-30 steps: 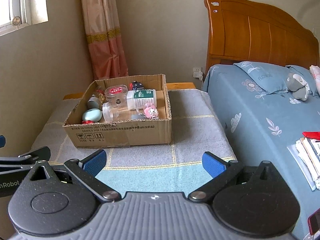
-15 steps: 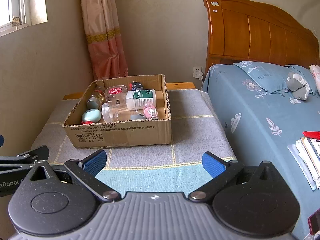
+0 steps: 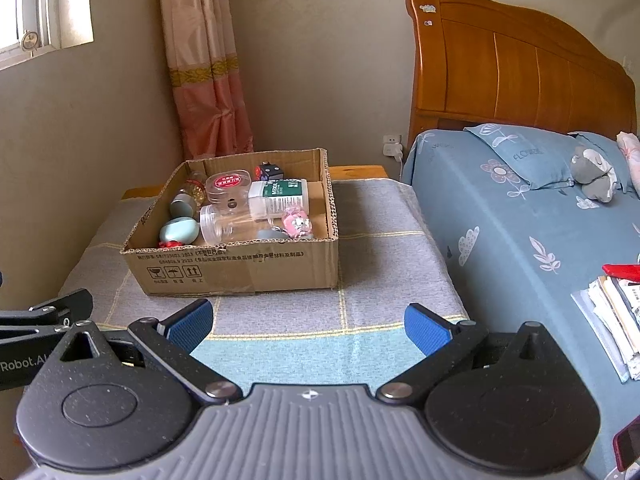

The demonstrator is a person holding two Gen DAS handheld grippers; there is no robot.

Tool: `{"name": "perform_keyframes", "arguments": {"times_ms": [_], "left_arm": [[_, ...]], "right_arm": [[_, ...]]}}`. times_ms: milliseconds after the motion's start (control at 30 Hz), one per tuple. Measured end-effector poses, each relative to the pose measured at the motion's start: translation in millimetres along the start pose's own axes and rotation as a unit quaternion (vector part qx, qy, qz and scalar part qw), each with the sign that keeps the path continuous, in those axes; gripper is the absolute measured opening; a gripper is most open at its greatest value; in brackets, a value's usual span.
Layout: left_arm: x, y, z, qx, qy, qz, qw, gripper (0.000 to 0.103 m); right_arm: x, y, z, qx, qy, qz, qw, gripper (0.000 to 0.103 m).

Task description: Organize rigid objects

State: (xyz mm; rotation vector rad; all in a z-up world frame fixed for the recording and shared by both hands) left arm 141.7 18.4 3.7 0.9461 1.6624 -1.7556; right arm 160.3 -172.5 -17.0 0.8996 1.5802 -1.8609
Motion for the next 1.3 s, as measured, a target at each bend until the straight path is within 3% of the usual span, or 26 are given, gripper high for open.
{"name": "perform_keyframes", "arguments": {"times_ms": [1300], "left_arm": [[1.5,-0.7,-0.6,-0.008,0.005,-0.004,0.9999,0.102]], "right_arm": [[1.9,0.1,-0.6,-0.002,-0.006,-0.001,1.000,0.103]]}}
Point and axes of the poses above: each gripper's, at about its wrist camera, not at the fingertips, and y roughly the way its jaws point, z to its right, x to its underside, the point moved 9 cm from there along y, roughly the way its jaws point, and after that the axes turned 12 degrees about x, right-handed, at the moved point
